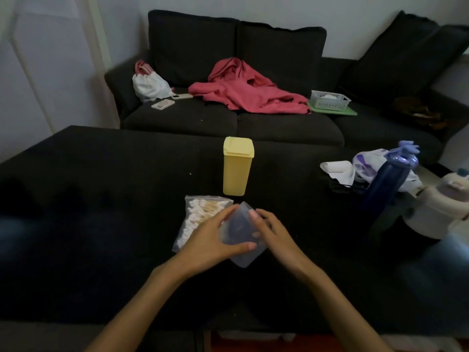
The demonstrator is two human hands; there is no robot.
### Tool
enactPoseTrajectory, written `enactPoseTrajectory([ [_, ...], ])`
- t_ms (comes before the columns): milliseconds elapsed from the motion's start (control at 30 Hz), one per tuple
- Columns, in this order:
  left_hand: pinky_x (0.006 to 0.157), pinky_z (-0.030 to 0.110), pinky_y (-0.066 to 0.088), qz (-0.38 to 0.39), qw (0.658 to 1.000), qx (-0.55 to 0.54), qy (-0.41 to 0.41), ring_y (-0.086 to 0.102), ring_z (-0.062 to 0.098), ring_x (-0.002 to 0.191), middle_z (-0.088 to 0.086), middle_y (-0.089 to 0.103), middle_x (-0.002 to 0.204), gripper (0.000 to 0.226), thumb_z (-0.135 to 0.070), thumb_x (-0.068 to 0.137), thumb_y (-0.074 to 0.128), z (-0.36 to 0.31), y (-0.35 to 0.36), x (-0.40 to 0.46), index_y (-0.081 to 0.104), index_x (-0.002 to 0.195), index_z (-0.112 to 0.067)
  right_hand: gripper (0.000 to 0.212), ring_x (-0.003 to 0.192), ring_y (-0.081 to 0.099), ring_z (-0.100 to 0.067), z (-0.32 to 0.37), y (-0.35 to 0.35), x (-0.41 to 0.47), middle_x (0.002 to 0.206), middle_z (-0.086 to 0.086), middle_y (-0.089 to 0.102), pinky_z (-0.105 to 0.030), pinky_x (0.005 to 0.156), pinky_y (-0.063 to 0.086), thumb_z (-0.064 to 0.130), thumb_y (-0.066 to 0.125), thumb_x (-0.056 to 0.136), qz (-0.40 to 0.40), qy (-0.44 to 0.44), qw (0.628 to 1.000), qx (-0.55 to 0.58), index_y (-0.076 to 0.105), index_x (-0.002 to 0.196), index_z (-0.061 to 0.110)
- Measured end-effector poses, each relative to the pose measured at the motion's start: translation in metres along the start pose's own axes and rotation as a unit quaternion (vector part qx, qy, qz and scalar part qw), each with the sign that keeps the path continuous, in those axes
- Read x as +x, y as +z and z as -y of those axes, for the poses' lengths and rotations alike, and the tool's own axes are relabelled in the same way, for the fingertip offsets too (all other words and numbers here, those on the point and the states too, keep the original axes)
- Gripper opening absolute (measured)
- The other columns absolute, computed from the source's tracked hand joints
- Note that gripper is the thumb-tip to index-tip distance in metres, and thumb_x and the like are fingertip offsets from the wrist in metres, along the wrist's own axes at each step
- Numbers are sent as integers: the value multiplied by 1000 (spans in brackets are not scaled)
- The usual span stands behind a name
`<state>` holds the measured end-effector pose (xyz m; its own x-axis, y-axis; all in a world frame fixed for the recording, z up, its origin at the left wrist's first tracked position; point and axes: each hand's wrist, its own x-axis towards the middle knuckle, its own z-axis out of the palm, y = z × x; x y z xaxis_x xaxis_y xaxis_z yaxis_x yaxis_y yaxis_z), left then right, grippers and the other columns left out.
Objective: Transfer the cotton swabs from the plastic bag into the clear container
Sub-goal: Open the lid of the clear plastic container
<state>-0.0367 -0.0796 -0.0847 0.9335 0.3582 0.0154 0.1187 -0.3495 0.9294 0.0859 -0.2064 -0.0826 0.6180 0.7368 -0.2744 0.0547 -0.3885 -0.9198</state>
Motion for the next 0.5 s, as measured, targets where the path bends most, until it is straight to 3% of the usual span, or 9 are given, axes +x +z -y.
enactPoseTrajectory([
  [67, 89, 17, 43, -3, 999, -37, -3, 48, -7, 109, -26, 45, 120, 89, -47, 59, 79, -3, -1, -7, 33, 135, -40, 97, 114, 53, -15, 0, 2, -8, 139, -1, 42, -36, 92, 45, 85, 47, 62, 32, -32, 999, 29, 31, 142, 32],
  [133, 88, 19, 46, -2, 998, -58, -1, 52, -2, 111, -20, 49, 123, 95, -52, 53, 83, 1, -5, -13, 36, 135, -37, 97, 120, 48, -13, 0, 5, -15, 142, 1, 38, -39, 100, 41, 87, 44, 63, 54, -54, 997, 1, 29, 144, 35],
  [267, 99, 35, 47, -4, 1000, -23, 5, 52, 6, 119, -9, 51, 132, 106, -59, 46, 79, 8, -13, -18, 38, 140, -30, 71, 115, 36, 3, 4, 10, -27, 131, 20, 30, -15, 80, 35, 72, 38, 78, 86, -103, 991, -25, 23, 142, 45],
  [367, 93, 25, 49, 36, 997, -63, 3, 56, 4, 114, -8, 56, 127, 88, -50, 50, 81, 7, -19, -14, 46, 129, -34, 39, 106, 44, 15, 4, 10, -30, 118, 39, 30, -11, 77, 40, 63, 45, 83, 89, -107, 990, -35, 24, 116, 69],
  [433, 91, 22, 48, 67, 995, -75, -12, 57, 4, 113, -9, 56, 124, 81, -48, 48, 80, 5, -21, -9, 47, 121, -39, 40, 108, 44, 16, 3, 10, -30, 117, 40, 31, -14, 80, 43, 70, 47, 78, 75, -121, 987, -71, 23, 109, 75],
  [500, 91, 21, 46, 91, 993, -72, -31, 54, 3, 112, -11, 53, 124, 83, -49, 45, 79, 3, -21, -3, 43, 120, -40, 55, 114, 43, 9, -2, 9, -27, 120, 36, 32, -22, 90, 43, 79, 45, 70, 48, -143, 984, -99, 23, 120, 71],
])
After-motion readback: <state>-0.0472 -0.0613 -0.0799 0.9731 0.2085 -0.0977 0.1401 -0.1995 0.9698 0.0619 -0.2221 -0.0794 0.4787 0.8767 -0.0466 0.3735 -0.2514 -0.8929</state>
